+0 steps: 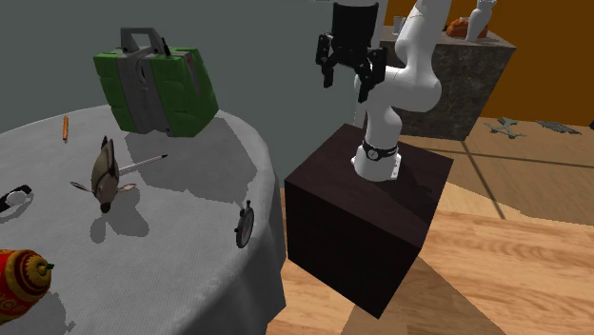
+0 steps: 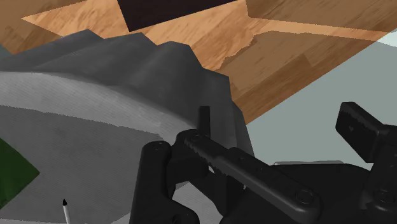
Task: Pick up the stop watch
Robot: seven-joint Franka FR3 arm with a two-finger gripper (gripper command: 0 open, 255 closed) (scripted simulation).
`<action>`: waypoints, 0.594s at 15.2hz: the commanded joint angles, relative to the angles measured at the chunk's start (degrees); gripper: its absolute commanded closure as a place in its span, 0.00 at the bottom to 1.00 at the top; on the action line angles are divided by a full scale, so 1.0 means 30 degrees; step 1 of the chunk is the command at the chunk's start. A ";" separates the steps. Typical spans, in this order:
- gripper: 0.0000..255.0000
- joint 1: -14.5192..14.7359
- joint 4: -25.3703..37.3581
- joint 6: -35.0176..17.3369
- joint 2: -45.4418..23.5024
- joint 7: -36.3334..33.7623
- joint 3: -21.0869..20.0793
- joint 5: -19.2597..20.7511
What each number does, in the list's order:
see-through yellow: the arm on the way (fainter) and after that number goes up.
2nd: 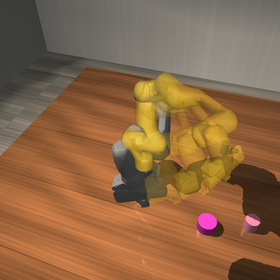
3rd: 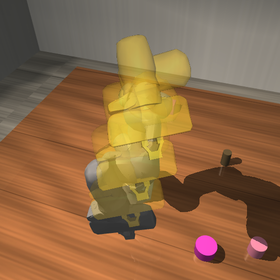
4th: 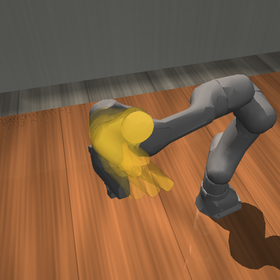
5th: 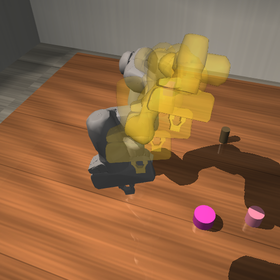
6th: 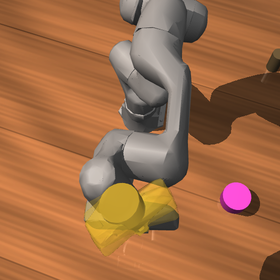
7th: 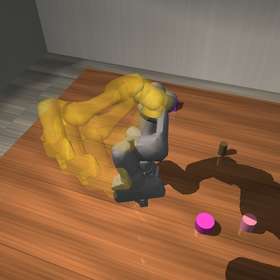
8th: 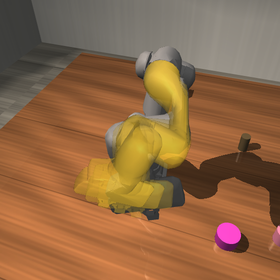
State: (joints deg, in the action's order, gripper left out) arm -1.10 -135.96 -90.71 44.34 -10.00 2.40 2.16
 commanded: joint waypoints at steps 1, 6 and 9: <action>0.00 0.0000 0.0000 0.0000 0.0000 0.0000 0.0000 0.0000; 0.00 0.0245 0.1210 -0.2224 -0.3575 0.1703 0.0836 0.0469; 0.00 0.0401 0.2250 -0.3335 -0.5809 0.2712 0.1258 0.0583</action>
State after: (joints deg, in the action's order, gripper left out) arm 0.05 -129.93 -99.23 29.14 -3.21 5.50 3.64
